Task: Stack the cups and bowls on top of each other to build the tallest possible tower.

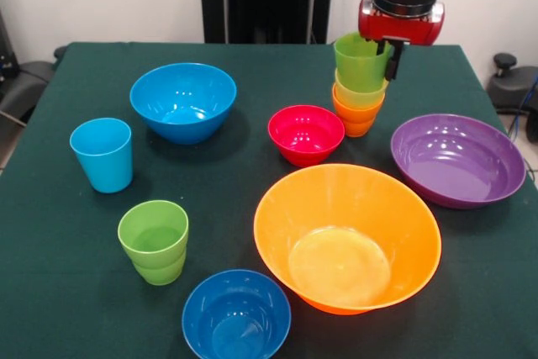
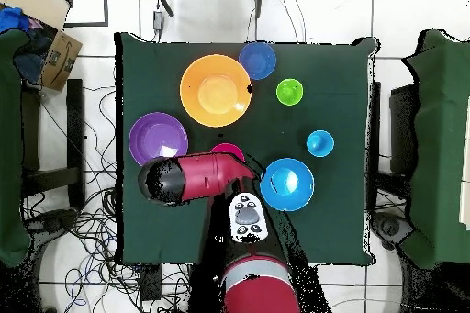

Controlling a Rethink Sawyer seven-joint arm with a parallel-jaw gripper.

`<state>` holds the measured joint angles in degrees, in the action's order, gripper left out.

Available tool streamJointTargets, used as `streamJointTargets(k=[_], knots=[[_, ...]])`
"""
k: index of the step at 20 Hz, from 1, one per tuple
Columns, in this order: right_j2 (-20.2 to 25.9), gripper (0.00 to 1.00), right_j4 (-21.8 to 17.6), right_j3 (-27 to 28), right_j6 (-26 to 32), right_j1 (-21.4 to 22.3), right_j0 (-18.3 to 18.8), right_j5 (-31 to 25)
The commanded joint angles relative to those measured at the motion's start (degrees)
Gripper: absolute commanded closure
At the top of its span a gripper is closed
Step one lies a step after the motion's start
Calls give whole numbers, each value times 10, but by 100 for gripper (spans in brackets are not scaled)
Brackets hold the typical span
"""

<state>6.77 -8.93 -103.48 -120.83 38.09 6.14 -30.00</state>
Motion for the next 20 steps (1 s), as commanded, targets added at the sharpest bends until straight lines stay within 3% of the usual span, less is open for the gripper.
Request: streamJointTargets(k=[1,12,20], knots=[[1,100,-33,-42,-20,-32,12,16],[1,100,-42,-109,-31,-18,11,57],[0,100,-43,-113,-39,-29,6,103]])
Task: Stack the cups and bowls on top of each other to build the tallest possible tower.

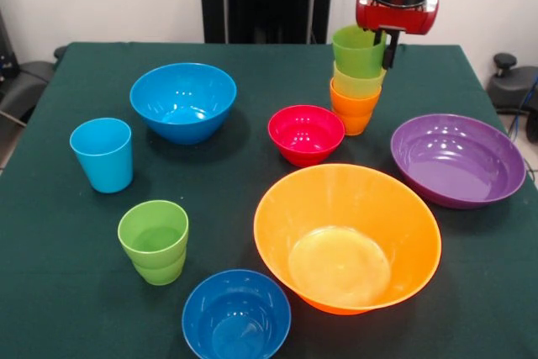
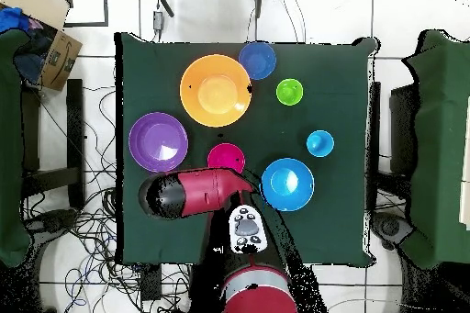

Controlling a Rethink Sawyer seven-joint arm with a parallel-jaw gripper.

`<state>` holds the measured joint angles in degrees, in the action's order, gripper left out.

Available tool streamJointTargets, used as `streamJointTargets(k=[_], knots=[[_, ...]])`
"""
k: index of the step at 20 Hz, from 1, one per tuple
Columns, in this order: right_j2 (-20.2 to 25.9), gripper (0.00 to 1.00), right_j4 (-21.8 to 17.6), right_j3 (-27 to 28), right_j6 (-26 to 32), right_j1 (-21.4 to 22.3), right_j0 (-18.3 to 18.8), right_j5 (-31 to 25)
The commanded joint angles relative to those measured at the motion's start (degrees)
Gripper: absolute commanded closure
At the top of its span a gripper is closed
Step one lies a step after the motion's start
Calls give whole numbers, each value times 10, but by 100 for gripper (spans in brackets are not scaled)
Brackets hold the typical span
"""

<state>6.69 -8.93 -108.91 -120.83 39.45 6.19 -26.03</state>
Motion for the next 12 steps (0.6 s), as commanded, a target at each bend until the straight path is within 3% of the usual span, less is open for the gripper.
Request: streamJointTargets(k=[1,12], knots=[[1,100,-44,-56,-38,-43,6,71],[-13,100,-43,-32,-33,-42,-4,62]])
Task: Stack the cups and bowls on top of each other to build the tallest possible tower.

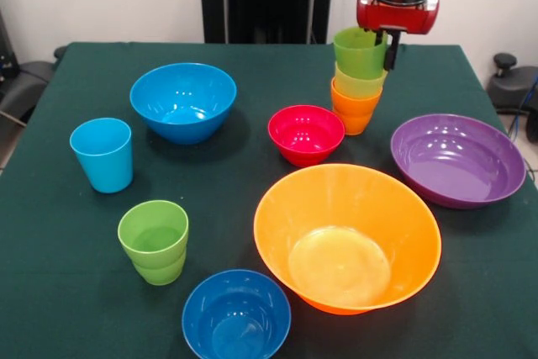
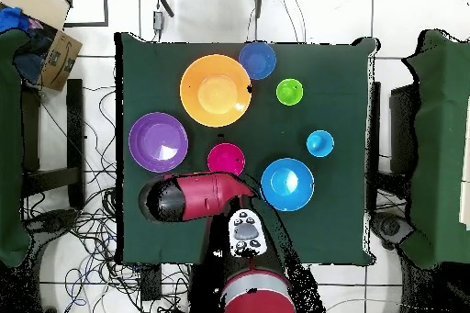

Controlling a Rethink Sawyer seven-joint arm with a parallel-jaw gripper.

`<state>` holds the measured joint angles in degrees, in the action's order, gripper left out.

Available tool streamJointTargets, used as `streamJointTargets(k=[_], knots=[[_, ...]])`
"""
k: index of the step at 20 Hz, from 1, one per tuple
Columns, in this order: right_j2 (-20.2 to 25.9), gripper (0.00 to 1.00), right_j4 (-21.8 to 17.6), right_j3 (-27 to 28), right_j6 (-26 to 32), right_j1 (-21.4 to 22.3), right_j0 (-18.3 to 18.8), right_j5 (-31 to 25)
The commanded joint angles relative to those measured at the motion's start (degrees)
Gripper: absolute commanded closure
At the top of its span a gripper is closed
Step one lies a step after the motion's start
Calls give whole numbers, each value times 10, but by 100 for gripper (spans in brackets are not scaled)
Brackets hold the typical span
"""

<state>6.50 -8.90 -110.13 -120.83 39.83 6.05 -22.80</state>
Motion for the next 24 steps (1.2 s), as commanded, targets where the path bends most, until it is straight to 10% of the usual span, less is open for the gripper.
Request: streamJointTargets(k=[1,5,6,24], knots=[[-12,100,-43,-21,-34,-45,-3,33],[-16,100,-46,-19,-34,-45,-8,37],[-23,0,-49,-14,-34,-44,-15,33],[-21,0,-38,-2,-19,-34,-11,23]])
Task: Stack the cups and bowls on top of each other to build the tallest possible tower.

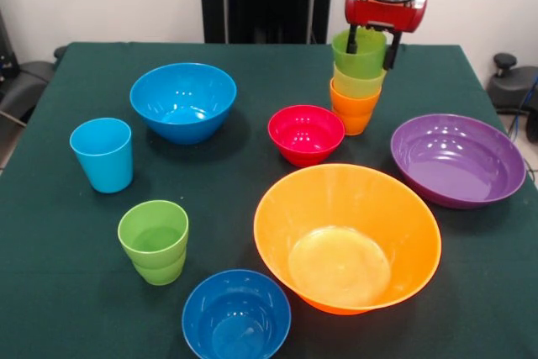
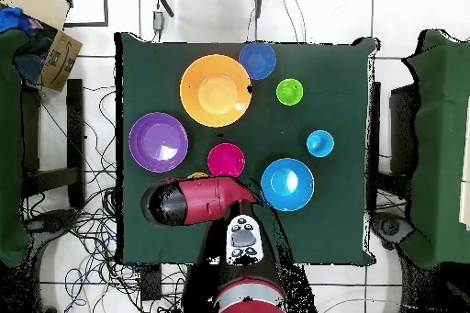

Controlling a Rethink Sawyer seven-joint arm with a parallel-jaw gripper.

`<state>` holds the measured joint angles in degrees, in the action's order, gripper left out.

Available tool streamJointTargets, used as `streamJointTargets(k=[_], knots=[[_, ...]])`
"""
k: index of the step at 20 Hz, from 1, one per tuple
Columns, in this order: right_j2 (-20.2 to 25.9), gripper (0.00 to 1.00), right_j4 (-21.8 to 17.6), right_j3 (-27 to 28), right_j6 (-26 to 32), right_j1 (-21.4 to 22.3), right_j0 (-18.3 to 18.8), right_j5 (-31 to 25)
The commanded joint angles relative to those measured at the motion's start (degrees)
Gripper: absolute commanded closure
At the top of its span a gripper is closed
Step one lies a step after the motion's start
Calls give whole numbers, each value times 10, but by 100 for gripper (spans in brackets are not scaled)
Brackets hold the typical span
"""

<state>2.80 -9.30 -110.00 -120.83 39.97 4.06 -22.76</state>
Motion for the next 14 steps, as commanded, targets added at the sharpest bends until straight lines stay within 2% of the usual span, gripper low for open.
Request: streamJointTargets(k=[1,5,10,14], knots=[[21,0,-30,-7,-17,-31,13,19],[43,0,-17,-24,-9,-6,27,2],[59,0,0,-33,1,41,36,-48],[71,0,9,-40,1,58,43,-65]])
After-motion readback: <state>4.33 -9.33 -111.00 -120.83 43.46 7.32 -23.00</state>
